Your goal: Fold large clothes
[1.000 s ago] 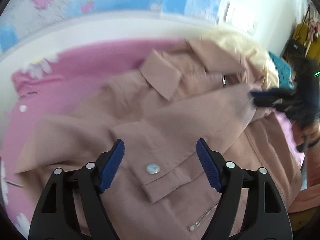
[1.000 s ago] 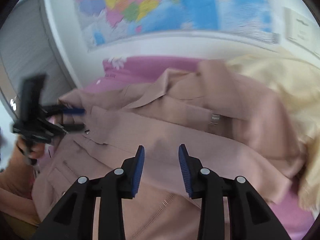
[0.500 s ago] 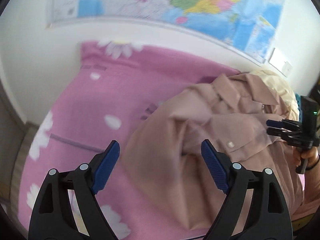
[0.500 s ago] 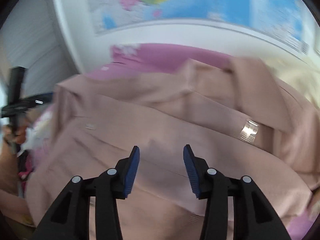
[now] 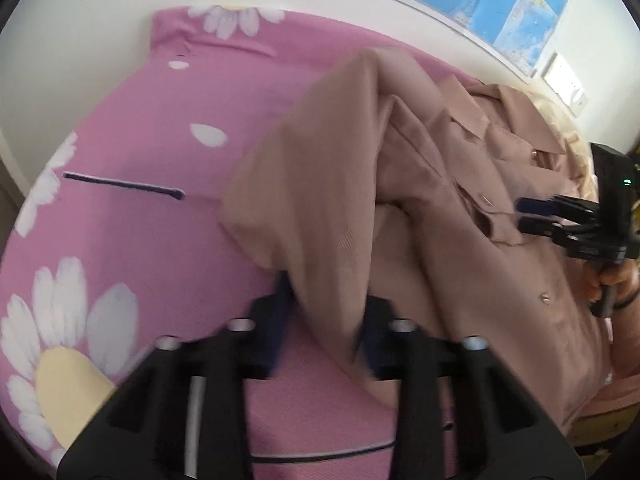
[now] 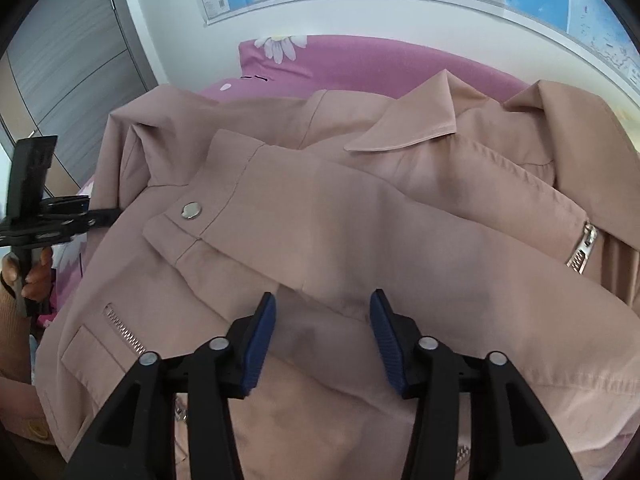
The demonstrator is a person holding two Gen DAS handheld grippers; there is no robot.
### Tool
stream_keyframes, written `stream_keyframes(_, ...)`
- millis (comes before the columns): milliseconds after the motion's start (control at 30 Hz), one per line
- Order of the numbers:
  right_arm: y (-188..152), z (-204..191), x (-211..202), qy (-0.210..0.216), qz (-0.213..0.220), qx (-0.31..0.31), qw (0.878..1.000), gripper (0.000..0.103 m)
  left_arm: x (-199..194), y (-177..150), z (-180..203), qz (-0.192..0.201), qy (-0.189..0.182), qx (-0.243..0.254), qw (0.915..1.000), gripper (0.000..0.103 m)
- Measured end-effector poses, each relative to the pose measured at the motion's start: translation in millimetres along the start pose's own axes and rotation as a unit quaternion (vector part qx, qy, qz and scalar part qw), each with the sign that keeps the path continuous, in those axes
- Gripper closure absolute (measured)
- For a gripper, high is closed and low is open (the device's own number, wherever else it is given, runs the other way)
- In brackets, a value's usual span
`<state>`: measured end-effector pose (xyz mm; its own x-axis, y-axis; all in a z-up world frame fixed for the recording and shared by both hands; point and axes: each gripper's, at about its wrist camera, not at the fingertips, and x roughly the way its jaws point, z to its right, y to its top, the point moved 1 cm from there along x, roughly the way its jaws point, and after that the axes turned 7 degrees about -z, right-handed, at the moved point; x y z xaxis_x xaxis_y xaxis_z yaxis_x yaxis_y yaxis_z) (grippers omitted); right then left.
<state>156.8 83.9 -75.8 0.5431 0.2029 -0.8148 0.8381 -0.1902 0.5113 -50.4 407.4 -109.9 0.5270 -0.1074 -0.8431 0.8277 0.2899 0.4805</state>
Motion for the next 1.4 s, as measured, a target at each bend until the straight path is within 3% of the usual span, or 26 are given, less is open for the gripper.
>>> stream_keyframes(67, -6, 1, -4, 0.006, 0.002, 0.007, 1.0, 0.054, -16, 5, -12, 0.02, -0.019, -0.012, 0.9996, 0.099)
stream_keyframes(267, -14, 5, -12, 0.035, 0.011, 0.027, 0.999, 0.054, -97, 33, -24, 0.094, 0.029, 0.008, 0.9951, 0.099)
stream_keyframes(367, -19, -3, -24, 0.051, 0.023, 0.019, 0.998, 0.053, -121, 50, -16, 0.102, 0.08, 0.037, 0.9908, 0.097)
stream_keyframes(400, -17, -10, -27, 0.063, 0.028, 0.011, 0.998, 0.053, -124, 55, -12, 0.098, 0.081, 0.044, 0.991, 0.096)
stream_keyframes(533, -4, -59, -36, 0.121, 0.051, -0.05, 0.99, 0.043, -117, 64, 3, 0.072, 0.089, 0.064, 0.9913, 0.095)
stream_keyframes(600, 6, -91, -33, 0.158, 0.056, -0.081, 0.983, 0.04, -109, 65, 9, 0.061, 0.082, 0.071, 0.9922, 0.095)
stream_keyframes(667, 17, -129, -25, 0.191, 0.059, -0.109, 0.974, 0.028, -103, 64, 11, 0.056, 0.076, 0.07, 0.9931, 0.095)
stream_keyframes(733, 27, -164, -11, 0.212, 0.052, -0.132, 0.967, 0.026, -101, 63, 12, 0.053, 0.075, 0.069, 0.9935, 0.095)
stream_keyframes(833, 33, -211, 11, 0.226, 0.033, -0.164, 0.96, 0.025, -101, 62, 13, 0.05, 0.069, 0.065, 0.9943, 0.095)
stream_keyframes(933, 39, -248, 34, 0.213, 0.03, -0.168, 0.962, 0.025, -102, 63, 15, 0.047, 0.06, 0.06, 0.9953, 0.095)
stream_keyframes(1000, 43, -260, 46, 0.193, 0.032, -0.156, 0.968, 0.032, -103, 63, 17, 0.045, 0.053, 0.06, 0.9958, 0.095)
stream_keyframes(1033, 48, -264, 53, 0.177, 0.03, -0.151, 0.972, 0.05, -103, 64, 18, 0.044, 0.052, 0.061, 0.9958, 0.095)
stream_keyframes(1067, 53, -264, 60, 0.17, 0.022, -0.138, 0.976, 0.082, -104, 64, 19, 0.044, 0.048, 0.061, 0.996, 0.095)
stream_keyframes(1100, 54, -262, 62, 0.179, 0.014, -0.128, 0.975, 0.099, -105, 65, 21, 0.043, 0.047, 0.063, 0.996, 0.095)
stream_keyframes(1267, 48, -233, 6, 0.213, 0.055, -0.152, 0.964, 0.101, -117, 70, 27, 0.051, 0.027, 0.076, 0.9955, 0.095)
stream_keyframes(1333, 47, -206, -36, 0.249, 0.07, -0.144, 0.955, 0.101, -128, 74, 32, 0.063, -0.006, 0.078, 0.995, 0.094)
stream_keyframes(1400, 46, -175, -79, 0.258, 0.095, -0.141, 0.951, 0.101, -135, 79, 40, 0.069, -0.038, 0.08, 0.9937, 0.081)
